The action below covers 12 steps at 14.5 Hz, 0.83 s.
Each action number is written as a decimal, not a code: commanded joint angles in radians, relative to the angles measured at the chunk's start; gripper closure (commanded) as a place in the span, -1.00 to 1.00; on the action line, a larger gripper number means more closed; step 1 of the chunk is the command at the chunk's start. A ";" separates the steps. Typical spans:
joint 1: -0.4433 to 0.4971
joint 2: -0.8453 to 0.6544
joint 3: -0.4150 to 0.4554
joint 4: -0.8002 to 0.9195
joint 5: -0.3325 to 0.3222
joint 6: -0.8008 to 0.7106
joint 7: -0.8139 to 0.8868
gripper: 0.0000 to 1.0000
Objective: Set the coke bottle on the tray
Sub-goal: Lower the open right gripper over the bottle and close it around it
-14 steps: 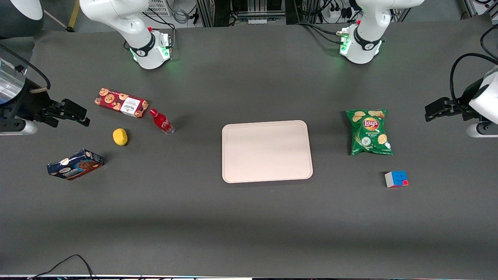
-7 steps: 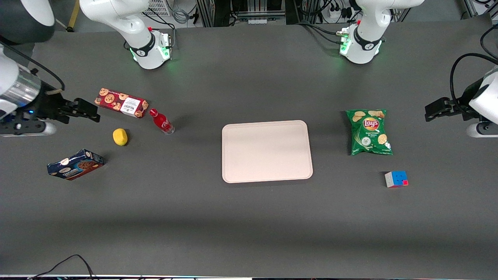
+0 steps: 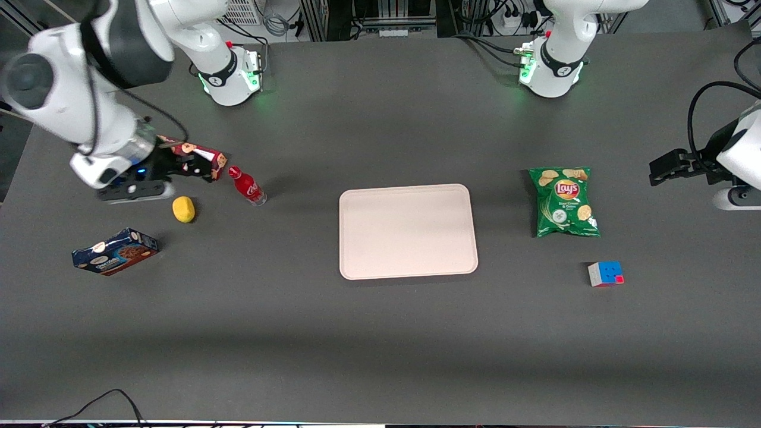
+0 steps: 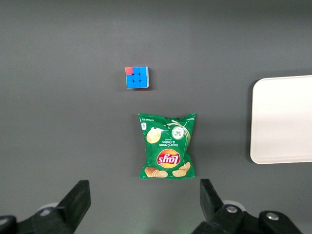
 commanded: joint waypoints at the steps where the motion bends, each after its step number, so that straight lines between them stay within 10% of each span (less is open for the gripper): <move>1: -0.006 -0.156 0.071 -0.326 -0.015 0.244 0.057 -1.00; 12: -0.006 -0.098 0.099 -0.512 -0.016 0.482 0.057 -1.00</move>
